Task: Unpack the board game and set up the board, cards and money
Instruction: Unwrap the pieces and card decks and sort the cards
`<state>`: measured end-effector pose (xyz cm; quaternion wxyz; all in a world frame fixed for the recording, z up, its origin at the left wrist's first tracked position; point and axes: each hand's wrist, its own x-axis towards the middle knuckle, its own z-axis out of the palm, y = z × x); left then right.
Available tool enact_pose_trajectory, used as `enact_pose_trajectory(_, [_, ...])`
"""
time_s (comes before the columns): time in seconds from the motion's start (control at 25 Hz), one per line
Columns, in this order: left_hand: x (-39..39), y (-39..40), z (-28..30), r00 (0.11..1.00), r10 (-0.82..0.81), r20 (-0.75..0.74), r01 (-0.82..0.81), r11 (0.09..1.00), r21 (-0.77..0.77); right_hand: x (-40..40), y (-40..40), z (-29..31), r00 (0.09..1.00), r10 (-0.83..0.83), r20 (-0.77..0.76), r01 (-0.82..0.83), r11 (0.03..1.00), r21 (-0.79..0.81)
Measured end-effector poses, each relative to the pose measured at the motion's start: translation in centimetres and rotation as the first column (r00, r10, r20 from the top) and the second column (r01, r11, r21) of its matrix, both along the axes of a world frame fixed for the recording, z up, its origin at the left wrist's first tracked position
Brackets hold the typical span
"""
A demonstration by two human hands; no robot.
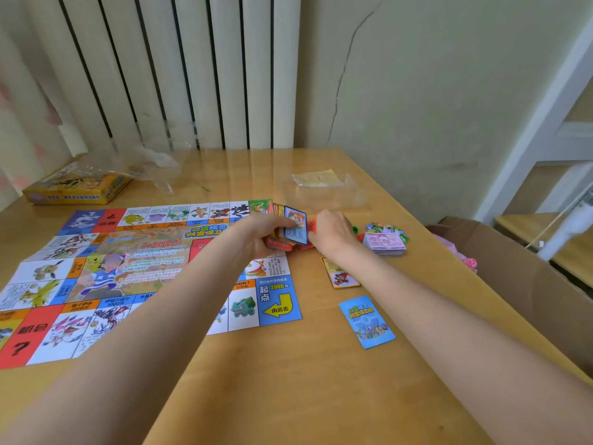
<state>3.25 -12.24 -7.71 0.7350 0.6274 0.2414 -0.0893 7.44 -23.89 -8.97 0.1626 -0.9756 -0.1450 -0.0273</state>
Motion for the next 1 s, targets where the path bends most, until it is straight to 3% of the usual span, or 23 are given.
enact_pose_trajectory(0.12, [-0.1, 0.0, -0.1, 1.000, 0.005, -0.005, -0.005, 1.000, 0.012, 0.0, 0.2, -0.5, 0.999, 0.042, 0.031, -0.038, 0.993, -0.114])
enact_pose_trajectory(0.2, [-0.2, 0.1, -0.4, 0.997, 0.061, 0.047, -0.062, 0.998, 0.010, 0.1, 0.4, -0.5, 0.997, 0.069, 0.025, -0.066, 0.993, -0.094])
enact_pose_trajectory(0.24, [-0.4, 0.1, -0.6, 0.991, 0.100, 0.093, -0.101, 0.995, 0.004, 0.1, 0.4, -0.2, 0.997, 0.068, 0.040, -0.066, 0.997, -0.039])
enact_pose_trajectory(0.32, [-0.8, 0.3, -0.8, 0.973, 0.140, 0.183, -0.137, 0.990, -0.030, 0.3, -0.1, 0.7, 0.997, 0.071, -0.009, -0.066, 0.965, 0.255])
enact_pose_trajectory(0.4, [-1.6, 0.2, -0.7, 0.972, 0.107, 0.210, -0.100, 0.994, -0.042, 0.0, -1.2, 1.9, 0.960, 0.185, -0.209, -0.032, 0.816, 0.577])
enact_pose_trajectory(0.48, [-2.7, -0.4, -0.2, 0.979, 0.060, 0.197, -0.043, 0.995, -0.090, -0.9, -2.6, 2.8, 0.899, 0.292, -0.325, -0.010, 0.758, 0.652])
enact_pose_trajectory(0.6, [-3.8, -1.2, 0.4, 0.980, -0.014, 0.201, 0.067, 0.963, -0.260, -1.9, -4.5, 3.4, 0.921, 0.213, -0.327, 0.073, 0.729, 0.681])
enact_pose_trajectory(0.68, [-4.4, -1.3, 0.2, 0.984, -0.048, 0.171, 0.086, 0.970, -0.226, -2.6, -6.1, 3.8, 0.925, 0.208, -0.318, 0.134, 0.605, 0.785])
enact_pose_trajectory(0.8, [-5.4, -1.4, -0.6, 0.991, -0.078, 0.107, 0.092, 0.987, -0.134, -4.0, -8.0, 4.1, 0.846, 0.395, -0.359, 0.143, 0.480, 0.866])
enact_pose_trajectory(0.92, [-5.9, -2.4, -0.8, 0.994, -0.070, 0.083, 0.082, 0.986, -0.147, -4.6, -8.9, 4.1, 0.820, 0.400, -0.409, 0.160, 0.526, 0.835])
enact_pose_trajectory(1.0, [-6.2, -3.1, -0.5, 0.993, -0.077, 0.088, 0.090, 0.984, -0.152, -5.0, -9.0, 3.9, 0.869, 0.320, -0.378, 0.043, 0.712, 0.701])
